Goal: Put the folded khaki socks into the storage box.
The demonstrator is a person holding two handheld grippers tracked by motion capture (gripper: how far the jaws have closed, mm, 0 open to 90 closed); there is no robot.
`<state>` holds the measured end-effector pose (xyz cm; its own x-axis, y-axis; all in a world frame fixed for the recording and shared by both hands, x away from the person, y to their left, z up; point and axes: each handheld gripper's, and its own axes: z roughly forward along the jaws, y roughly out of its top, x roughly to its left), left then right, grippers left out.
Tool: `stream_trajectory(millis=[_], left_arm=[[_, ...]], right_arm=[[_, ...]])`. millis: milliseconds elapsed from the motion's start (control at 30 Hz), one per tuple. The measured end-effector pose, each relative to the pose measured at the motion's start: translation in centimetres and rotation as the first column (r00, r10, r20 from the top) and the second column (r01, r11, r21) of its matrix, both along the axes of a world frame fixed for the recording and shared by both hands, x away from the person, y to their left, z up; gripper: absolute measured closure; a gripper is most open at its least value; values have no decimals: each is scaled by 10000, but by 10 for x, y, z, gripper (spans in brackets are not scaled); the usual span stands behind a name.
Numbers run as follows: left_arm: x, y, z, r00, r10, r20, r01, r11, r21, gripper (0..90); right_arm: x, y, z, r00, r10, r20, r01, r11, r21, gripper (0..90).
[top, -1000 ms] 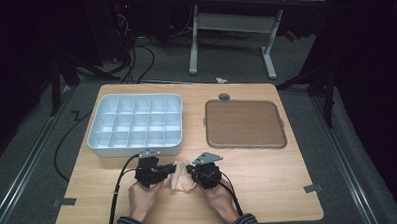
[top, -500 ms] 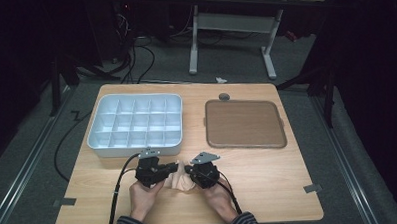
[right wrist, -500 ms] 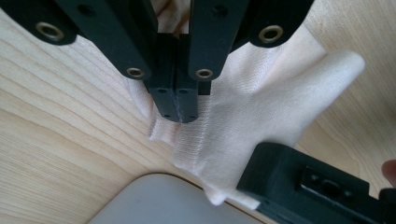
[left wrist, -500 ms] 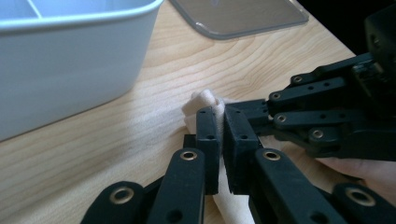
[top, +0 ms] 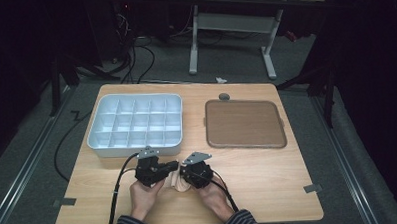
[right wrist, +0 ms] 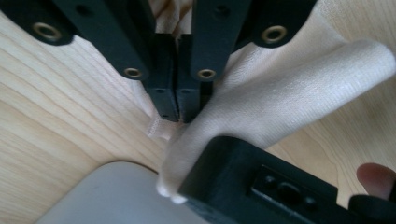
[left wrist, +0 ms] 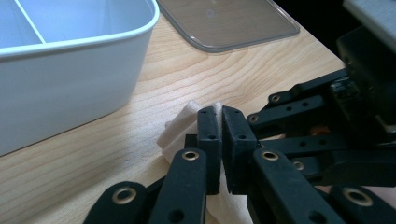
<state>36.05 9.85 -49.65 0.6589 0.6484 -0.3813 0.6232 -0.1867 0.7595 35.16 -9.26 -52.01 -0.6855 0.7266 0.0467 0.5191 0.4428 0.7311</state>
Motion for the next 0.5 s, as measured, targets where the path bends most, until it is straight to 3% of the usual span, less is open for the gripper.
stream_trajectory(millis=[167, 300, 500], left_arm=[[-1, 1, 1, 9999, 108, 10, -108, 9999, 84, 871], [-1, 0, 1, 9999, 148, -12, -148, 9998, 126, 871], [-2, -1, 1, 9998, 202, 44, -204, 9995, 259, 871]], right_arm=[[-9, -12, 13, 9979, -191, 612, 168, 9991, 387, 789], [-12, -20, 17, 9964, -406, 744, 375, 9984, 427, 745], [-17, -36, 14, 9954, -860, 426, 833, 9947, 609, 667]])
